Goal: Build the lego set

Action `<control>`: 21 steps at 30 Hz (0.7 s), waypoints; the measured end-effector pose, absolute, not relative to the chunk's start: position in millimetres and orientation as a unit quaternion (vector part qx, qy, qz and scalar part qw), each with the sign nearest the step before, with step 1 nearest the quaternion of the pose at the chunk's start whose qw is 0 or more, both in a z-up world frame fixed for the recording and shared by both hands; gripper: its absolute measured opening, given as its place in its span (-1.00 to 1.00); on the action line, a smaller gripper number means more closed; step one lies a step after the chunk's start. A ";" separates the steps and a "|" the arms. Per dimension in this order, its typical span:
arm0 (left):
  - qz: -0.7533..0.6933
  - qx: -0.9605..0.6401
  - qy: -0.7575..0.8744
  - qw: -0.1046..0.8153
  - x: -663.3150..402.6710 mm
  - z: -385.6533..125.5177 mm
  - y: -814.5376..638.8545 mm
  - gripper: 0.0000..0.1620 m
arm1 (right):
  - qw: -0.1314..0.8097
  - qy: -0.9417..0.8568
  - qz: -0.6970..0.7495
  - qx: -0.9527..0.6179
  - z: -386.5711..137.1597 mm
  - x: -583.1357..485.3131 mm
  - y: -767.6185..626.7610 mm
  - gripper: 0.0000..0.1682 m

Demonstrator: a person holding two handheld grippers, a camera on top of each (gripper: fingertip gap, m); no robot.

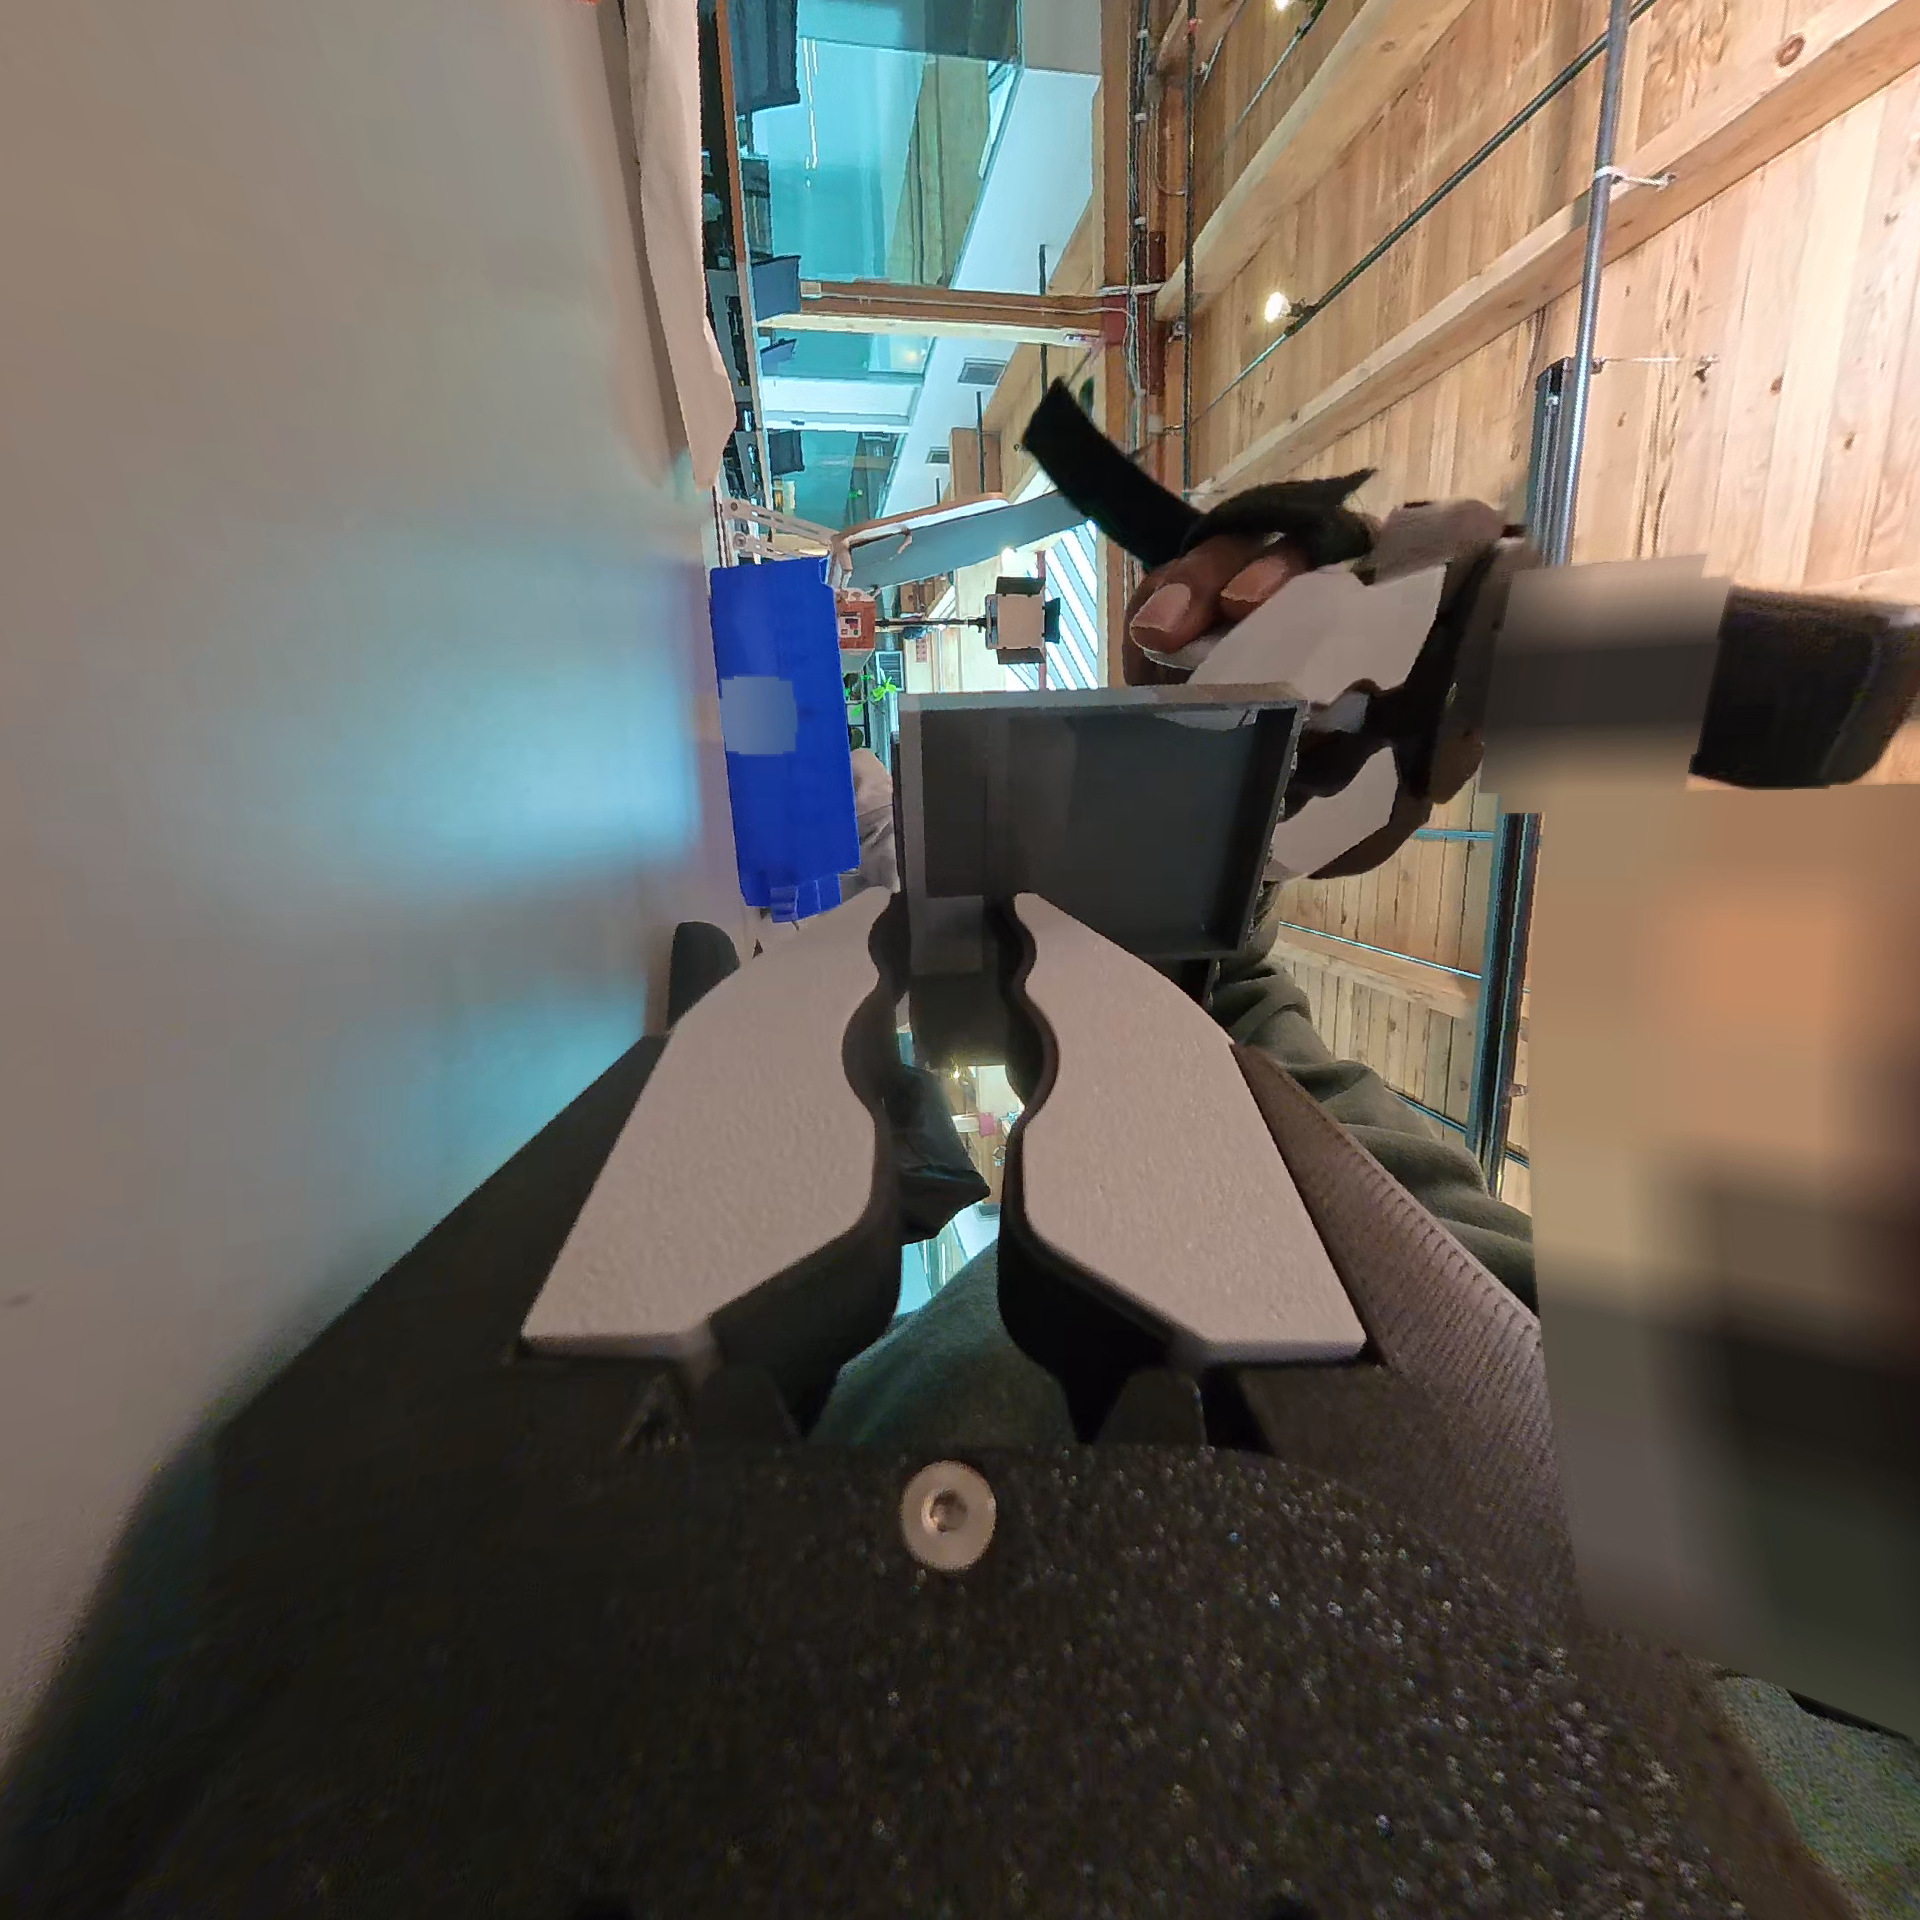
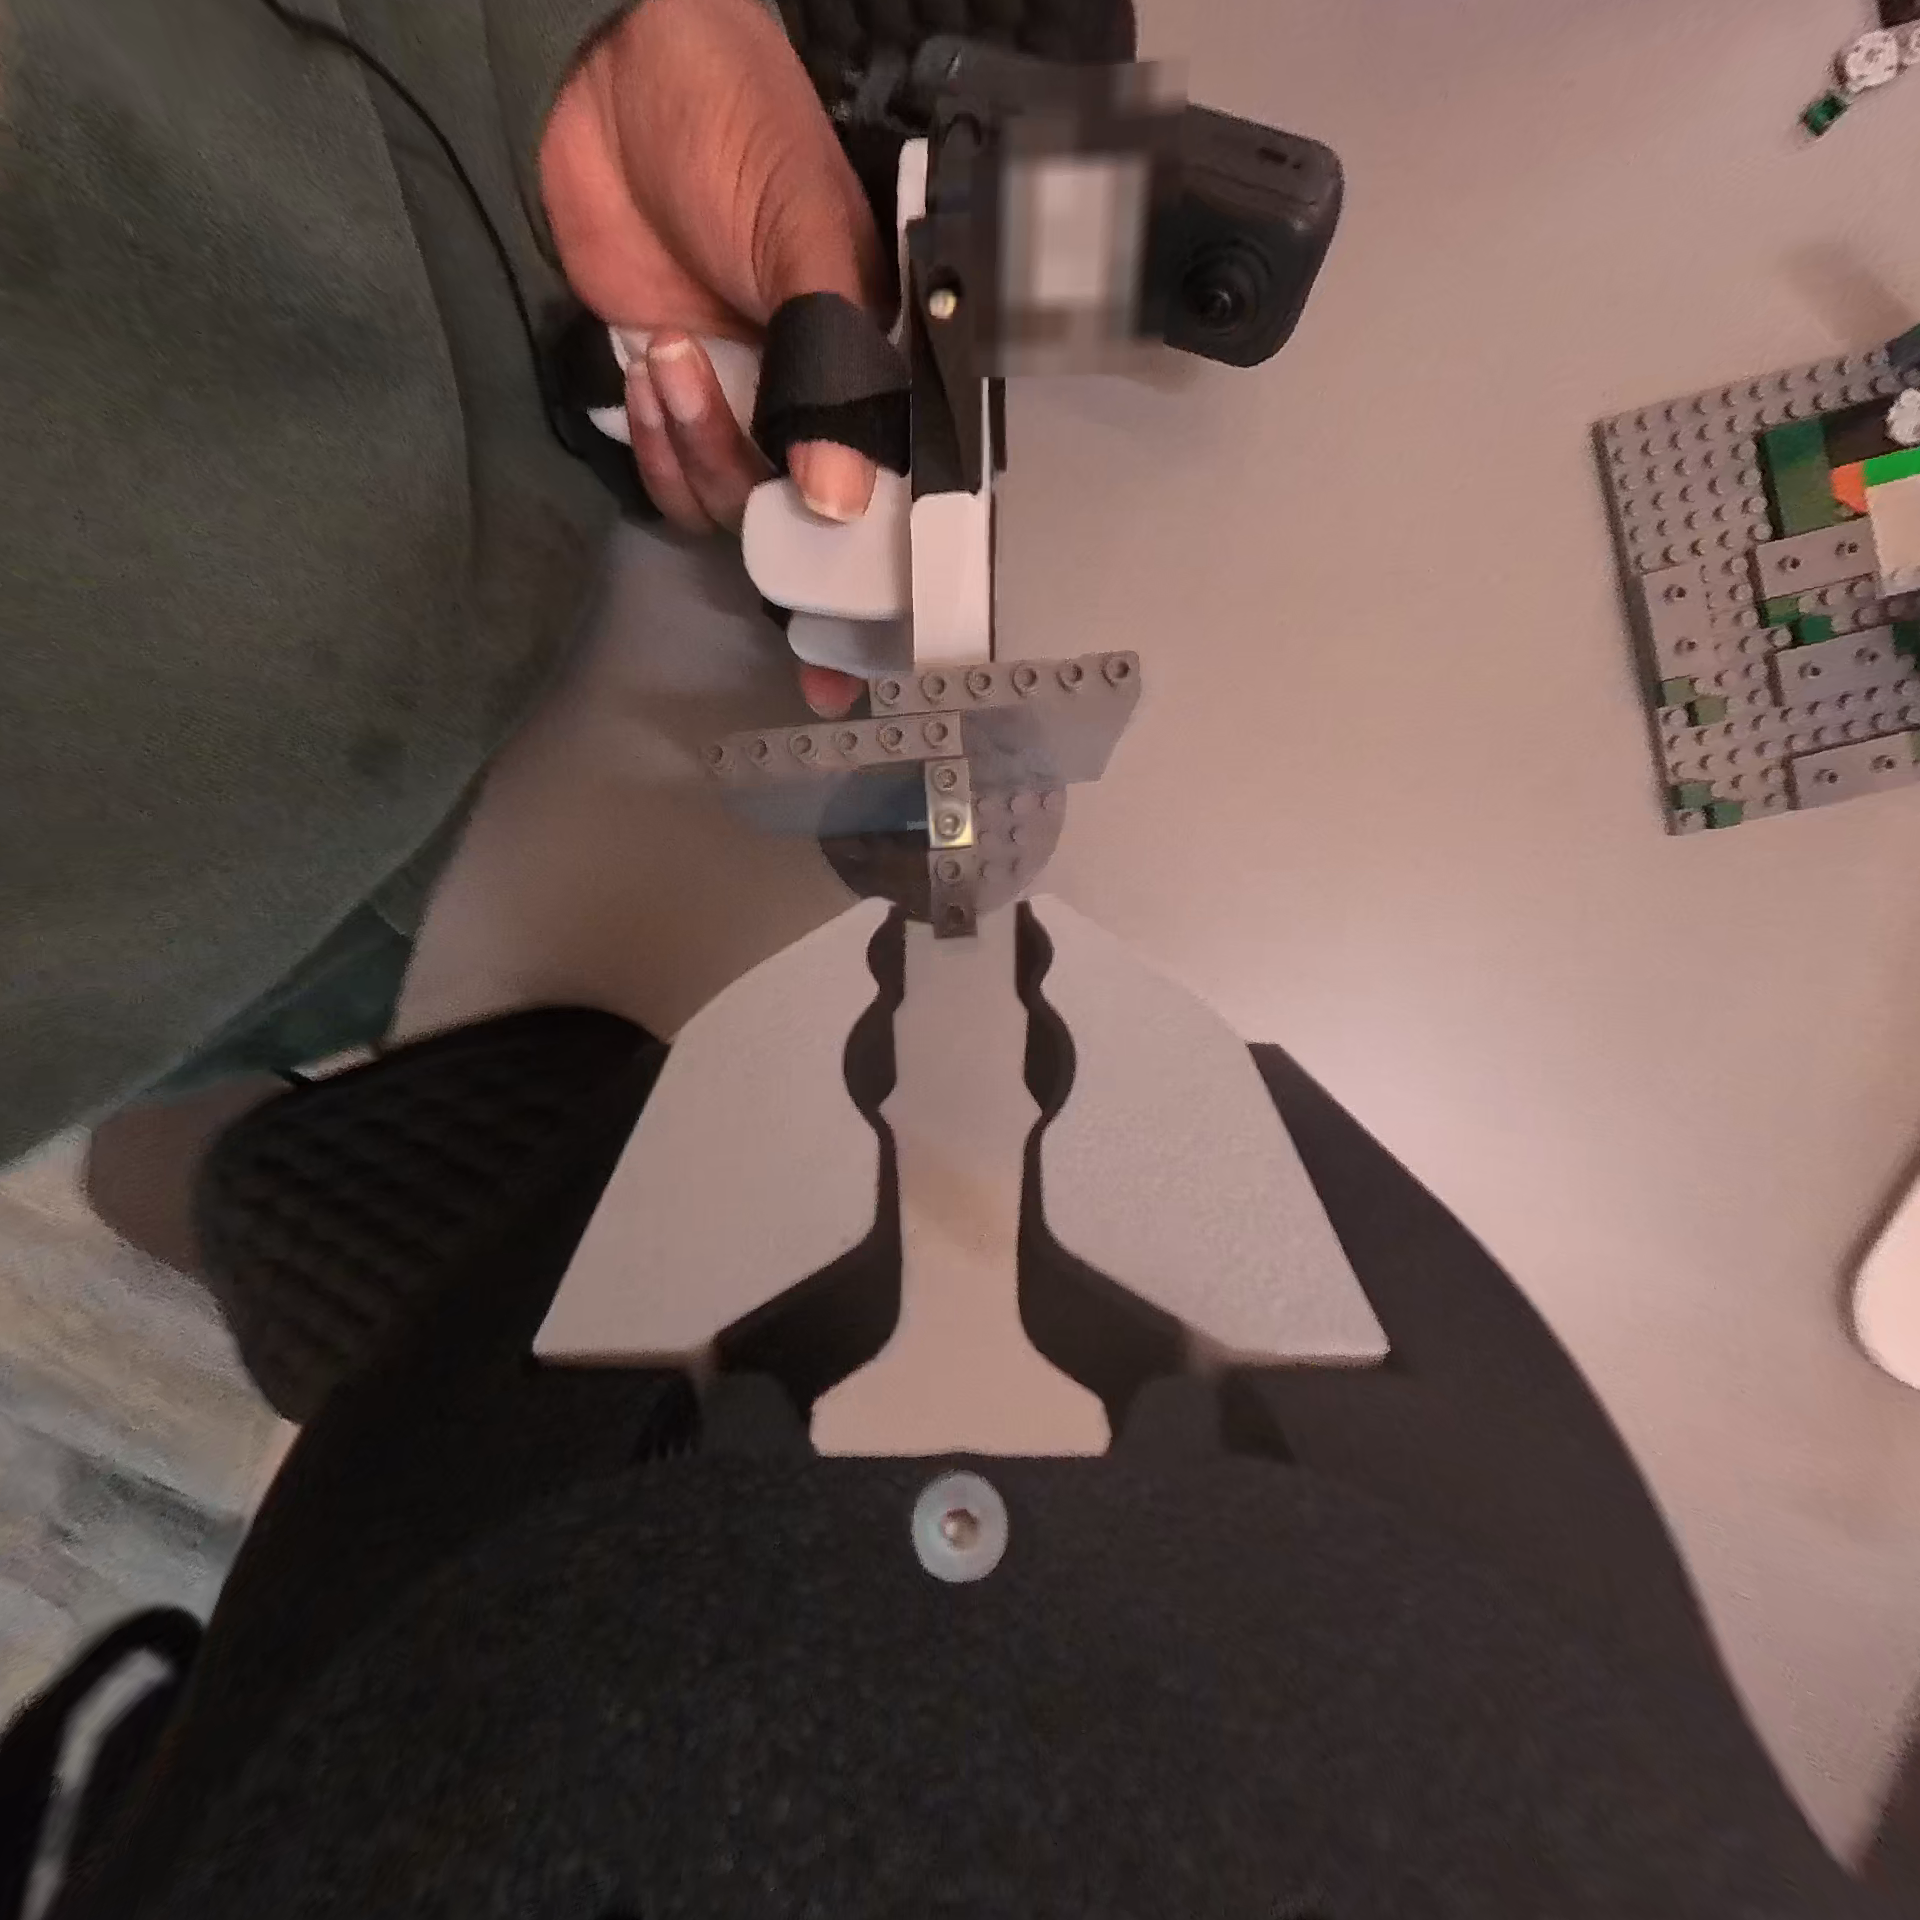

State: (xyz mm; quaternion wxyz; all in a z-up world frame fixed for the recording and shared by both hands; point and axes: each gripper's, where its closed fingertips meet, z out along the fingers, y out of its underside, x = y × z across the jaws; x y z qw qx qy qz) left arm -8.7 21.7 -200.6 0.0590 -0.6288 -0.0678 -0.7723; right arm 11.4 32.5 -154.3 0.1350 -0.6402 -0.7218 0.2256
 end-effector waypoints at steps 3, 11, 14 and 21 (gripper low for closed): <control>-0.772 -0.629 -0.065 0.063 -9.1 -200.2 21.8 -0.80 | 0.114 -0.630 0.329 -0.694 -145.7 11.7 30.7 -0.58; -0.774 -0.627 -0.057 0.073 -12.0 -198.8 21.5 -0.81 | 0.050 -0.225 0.606 -0.762 -173.8 29.2 36.7 -0.11; -0.776 -0.624 -0.063 0.068 -11.2 -198.3 21.3 -0.80 | 0.038 -0.158 0.628 -0.761 -186.8 21.2 31.7 -0.06; -0.774 -0.625 -0.065 0.071 -10.5 -199.4 23.5 -0.81 | 0.072 -0.195 0.596 -0.776 -191.8 29.3 28.7 -0.15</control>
